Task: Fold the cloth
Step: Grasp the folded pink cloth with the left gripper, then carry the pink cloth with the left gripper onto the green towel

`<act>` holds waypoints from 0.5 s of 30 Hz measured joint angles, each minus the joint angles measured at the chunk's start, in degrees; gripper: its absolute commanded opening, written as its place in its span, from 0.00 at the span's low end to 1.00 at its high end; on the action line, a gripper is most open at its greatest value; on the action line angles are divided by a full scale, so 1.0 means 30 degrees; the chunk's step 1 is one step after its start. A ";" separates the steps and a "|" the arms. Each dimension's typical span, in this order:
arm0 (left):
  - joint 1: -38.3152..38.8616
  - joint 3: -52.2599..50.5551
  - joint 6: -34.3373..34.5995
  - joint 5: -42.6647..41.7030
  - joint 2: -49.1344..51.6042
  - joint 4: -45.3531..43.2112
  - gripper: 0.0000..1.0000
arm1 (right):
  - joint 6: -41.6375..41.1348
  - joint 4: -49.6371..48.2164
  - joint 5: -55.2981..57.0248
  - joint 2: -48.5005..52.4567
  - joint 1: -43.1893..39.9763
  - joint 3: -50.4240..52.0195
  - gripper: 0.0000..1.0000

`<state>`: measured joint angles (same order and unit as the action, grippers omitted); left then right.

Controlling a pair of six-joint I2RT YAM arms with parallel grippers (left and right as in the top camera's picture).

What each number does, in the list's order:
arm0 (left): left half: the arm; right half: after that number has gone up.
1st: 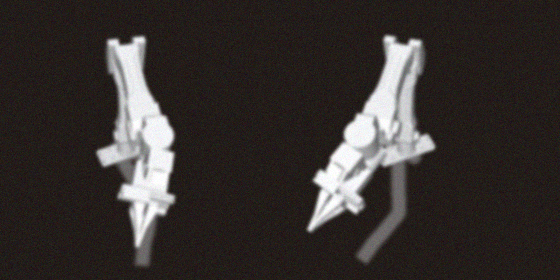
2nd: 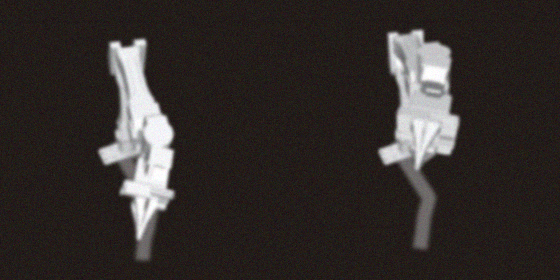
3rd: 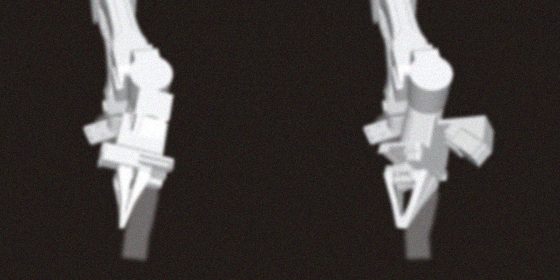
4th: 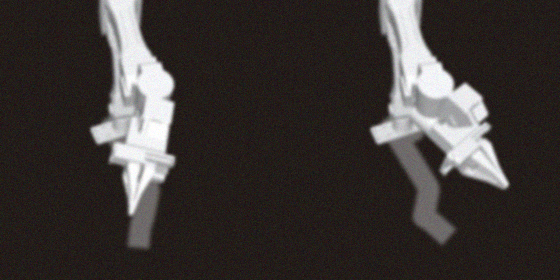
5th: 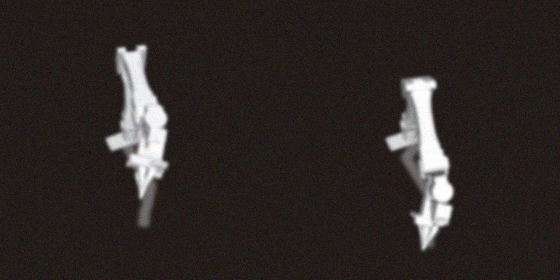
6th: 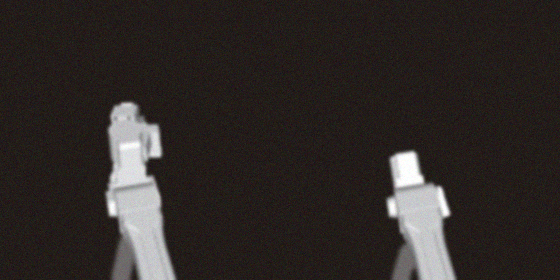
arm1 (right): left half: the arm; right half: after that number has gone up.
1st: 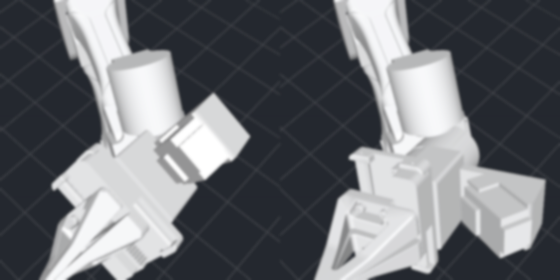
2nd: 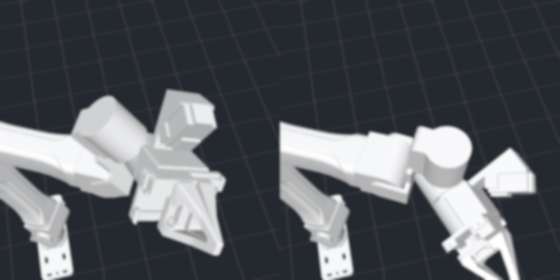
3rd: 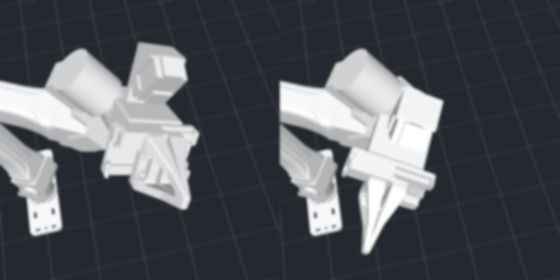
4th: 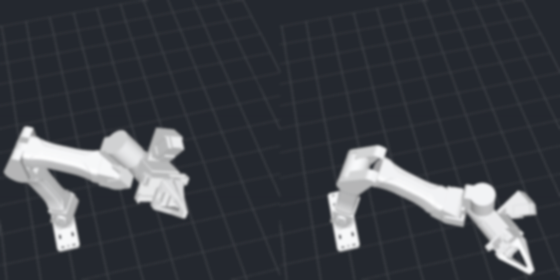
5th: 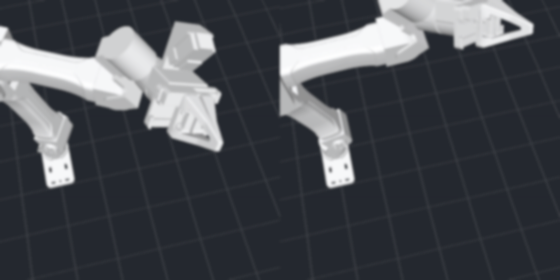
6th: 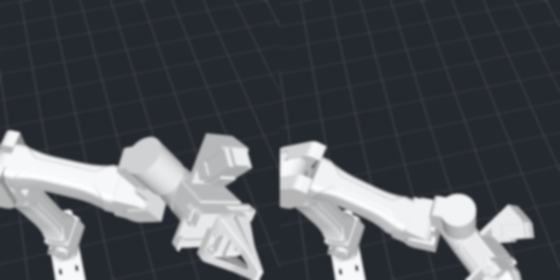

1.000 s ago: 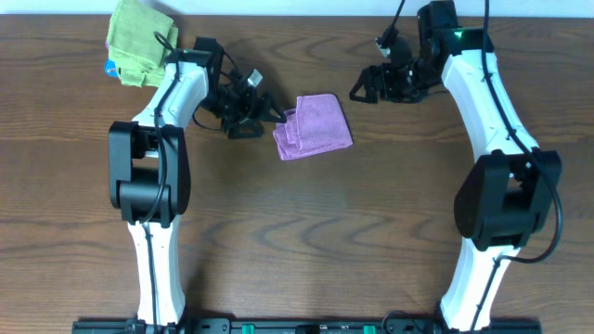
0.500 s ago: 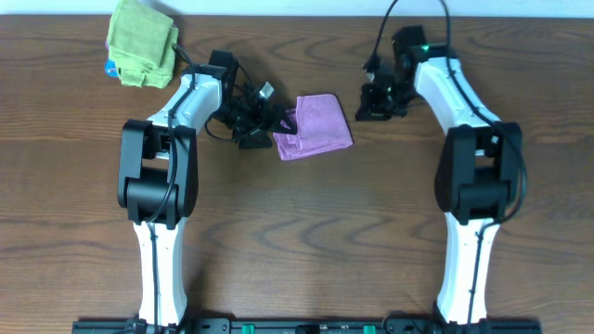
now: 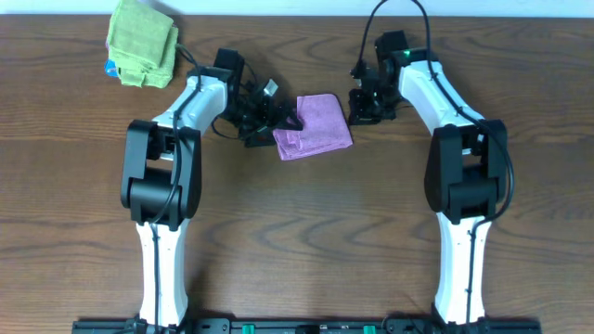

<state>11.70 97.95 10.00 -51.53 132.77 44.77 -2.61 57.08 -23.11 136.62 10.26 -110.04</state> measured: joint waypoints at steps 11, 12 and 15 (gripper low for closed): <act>0.0641 0.0000 0.0685 0.0809 -0.0160 -0.0146 0.92 | 0.0000 -0.0554 0.0379 0.0000 0.1071 0.0000 0.01; 0.0678 0.0000 0.0765 0.0889 -0.0182 -0.0160 0.91 | 0.0000 -0.0561 0.0379 0.0000 0.1158 0.0000 0.01; 0.0765 0.0000 0.1049 0.1151 -0.0189 -0.0189 0.82 | 0.0000 -0.0561 0.0415 0.0000 0.1384 0.0000 0.01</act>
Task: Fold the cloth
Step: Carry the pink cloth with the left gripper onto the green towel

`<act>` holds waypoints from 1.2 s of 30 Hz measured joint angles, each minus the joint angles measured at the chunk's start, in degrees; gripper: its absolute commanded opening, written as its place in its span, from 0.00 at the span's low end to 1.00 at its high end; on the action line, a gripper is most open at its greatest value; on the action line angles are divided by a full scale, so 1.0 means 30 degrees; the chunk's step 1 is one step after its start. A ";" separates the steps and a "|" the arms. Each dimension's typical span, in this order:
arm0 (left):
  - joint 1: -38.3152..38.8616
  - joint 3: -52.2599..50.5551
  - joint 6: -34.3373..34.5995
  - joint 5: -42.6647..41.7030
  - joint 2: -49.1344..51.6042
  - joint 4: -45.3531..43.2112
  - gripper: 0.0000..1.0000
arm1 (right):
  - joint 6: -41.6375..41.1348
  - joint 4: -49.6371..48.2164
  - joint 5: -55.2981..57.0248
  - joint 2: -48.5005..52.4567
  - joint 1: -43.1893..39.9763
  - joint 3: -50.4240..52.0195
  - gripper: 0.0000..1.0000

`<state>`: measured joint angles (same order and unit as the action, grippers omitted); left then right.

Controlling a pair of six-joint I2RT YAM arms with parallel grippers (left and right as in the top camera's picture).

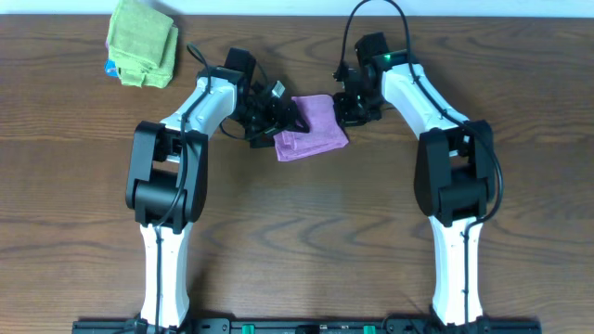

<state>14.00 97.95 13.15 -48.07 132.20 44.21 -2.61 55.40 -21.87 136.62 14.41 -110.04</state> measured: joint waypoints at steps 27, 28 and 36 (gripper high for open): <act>-0.5515 0.9340 0.6579 0.2871 0.0517 -0.5515 0.06 | -0.0656 0.1224 0.0204 -0.0721 -0.1770 0.0000 0.01; -0.6193 0.9486 0.7614 0.3024 0.0517 -0.6368 0.06 | -0.0663 0.1231 0.0204 -0.0867 -0.1770 0.0000 0.01; -1.0360 0.9464 1.3580 0.4116 0.0517 -0.8823 0.06 | -0.0889 0.1239 0.0197 -0.1209 -0.1770 -0.0007 0.02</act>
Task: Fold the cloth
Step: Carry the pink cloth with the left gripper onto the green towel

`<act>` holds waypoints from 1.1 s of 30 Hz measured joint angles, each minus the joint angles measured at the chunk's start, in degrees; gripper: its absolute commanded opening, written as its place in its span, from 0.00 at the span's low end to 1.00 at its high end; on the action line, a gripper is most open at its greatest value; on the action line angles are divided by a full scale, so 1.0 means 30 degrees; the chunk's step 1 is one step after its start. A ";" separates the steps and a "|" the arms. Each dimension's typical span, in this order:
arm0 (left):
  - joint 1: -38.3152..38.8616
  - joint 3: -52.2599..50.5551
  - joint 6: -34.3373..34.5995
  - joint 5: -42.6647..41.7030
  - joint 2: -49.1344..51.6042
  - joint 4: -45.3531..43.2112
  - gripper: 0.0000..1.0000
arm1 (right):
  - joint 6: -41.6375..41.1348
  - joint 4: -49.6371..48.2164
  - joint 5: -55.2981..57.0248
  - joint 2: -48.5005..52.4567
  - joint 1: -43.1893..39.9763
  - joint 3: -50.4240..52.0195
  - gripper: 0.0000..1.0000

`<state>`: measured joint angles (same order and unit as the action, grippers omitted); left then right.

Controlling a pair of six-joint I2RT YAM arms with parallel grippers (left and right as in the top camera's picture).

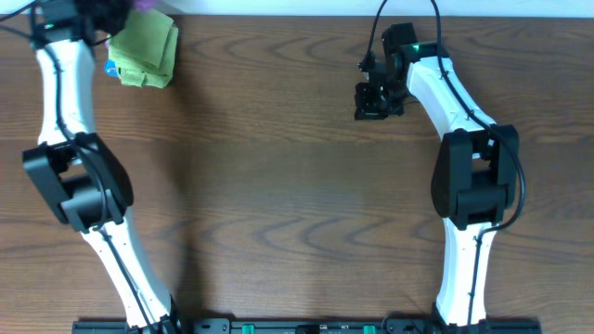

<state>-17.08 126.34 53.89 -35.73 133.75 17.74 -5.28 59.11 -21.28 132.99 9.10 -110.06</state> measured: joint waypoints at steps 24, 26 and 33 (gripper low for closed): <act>0.0233 -0.0146 -0.0087 0.1923 0.0000 0.2681 0.06 | -0.0138 -0.0539 0.0007 0.0000 0.0000 -0.0007 0.01; 0.0233 -0.0168 -0.0109 0.2135 0.0036 0.3038 0.06 | -0.0138 -0.0532 0.0007 0.0000 0.0000 -0.0007 0.01; 0.0233 -0.0226 -0.0168 0.2477 0.0612 0.3745 0.97 | -0.0138 -0.0481 0.0007 0.0000 0.0000 -0.0007 0.02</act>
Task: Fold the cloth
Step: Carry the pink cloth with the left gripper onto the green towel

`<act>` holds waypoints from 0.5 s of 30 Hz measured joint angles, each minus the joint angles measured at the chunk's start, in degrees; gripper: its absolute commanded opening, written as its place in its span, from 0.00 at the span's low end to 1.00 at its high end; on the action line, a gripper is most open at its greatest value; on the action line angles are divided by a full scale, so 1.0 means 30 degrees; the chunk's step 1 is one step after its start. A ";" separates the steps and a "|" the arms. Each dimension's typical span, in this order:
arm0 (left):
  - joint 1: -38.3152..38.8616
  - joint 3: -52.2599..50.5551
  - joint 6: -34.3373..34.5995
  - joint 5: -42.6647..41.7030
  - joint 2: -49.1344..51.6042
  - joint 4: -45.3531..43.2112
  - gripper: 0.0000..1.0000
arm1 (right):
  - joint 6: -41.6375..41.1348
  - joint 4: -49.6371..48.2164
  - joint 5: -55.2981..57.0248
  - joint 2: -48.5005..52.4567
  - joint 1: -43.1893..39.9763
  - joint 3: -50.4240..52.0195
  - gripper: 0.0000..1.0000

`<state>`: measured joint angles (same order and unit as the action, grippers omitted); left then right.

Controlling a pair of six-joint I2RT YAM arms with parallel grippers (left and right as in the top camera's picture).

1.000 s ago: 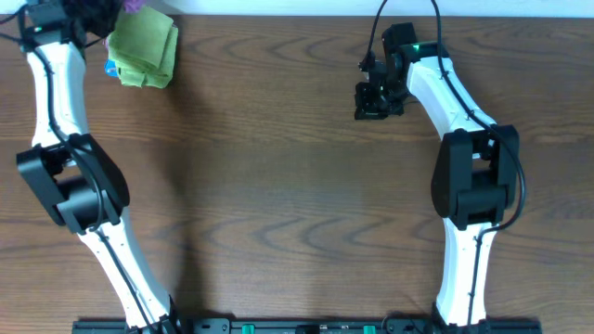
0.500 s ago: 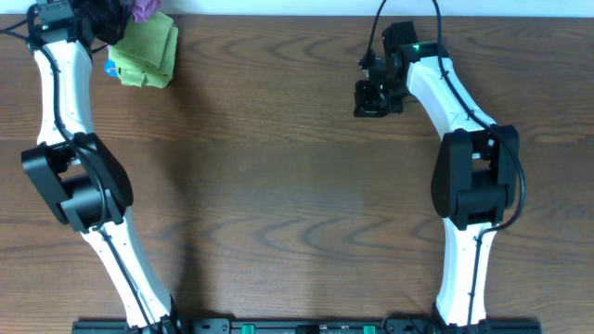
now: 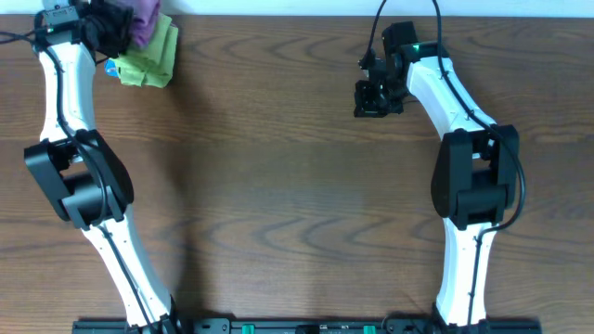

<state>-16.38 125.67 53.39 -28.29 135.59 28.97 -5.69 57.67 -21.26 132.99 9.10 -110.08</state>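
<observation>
The purple cloth [image 3: 145, 22], folded, hangs at the table's far left corner, over the green cloth pile [image 3: 153, 54]. My left gripper [image 3: 122, 26] is right beside it and looks shut on its edge. Far off at the back right, my right gripper [image 3: 368, 98] hovers over bare wood; its fingers are too dark to read.
The green folded cloths lie on something blue [image 3: 112, 68] at the back left. The wooden table [image 3: 297, 204] stretches between the two arms. Cables trail from both wrists near the back edge.
The left gripper with the purple cloth has shifted slightly right and down, so more of the cloth now shows above the green pile. The right arm has not moved.
The folded purple cloth lay mid-table between both grippers, the left one at its left edge. Then the left arm stood at the far left corner with the cloth, and the right gripper had drawn back. Now the cloth hangs over the green pile.
</observation>
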 measured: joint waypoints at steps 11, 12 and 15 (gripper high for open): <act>-0.0423 -0.0117 0.0124 0.0066 0.0066 -0.0073 0.95 | 0.0000 0.0087 0.0000 0.0000 0.0000 0.0000 0.02; -0.0517 -0.0117 0.0124 0.0058 0.0066 -0.0007 0.95 | 0.0000 0.0095 0.0000 0.0000 0.0000 0.0000 0.02; -0.0765 -0.0117 0.0131 0.0000 0.0066 0.0357 0.95 | 0.0000 0.0102 0.0000 0.0000 0.0000 0.0000 0.01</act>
<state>-18.68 125.32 53.78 -28.29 135.79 30.04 -5.69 57.98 -21.26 132.99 9.10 -110.08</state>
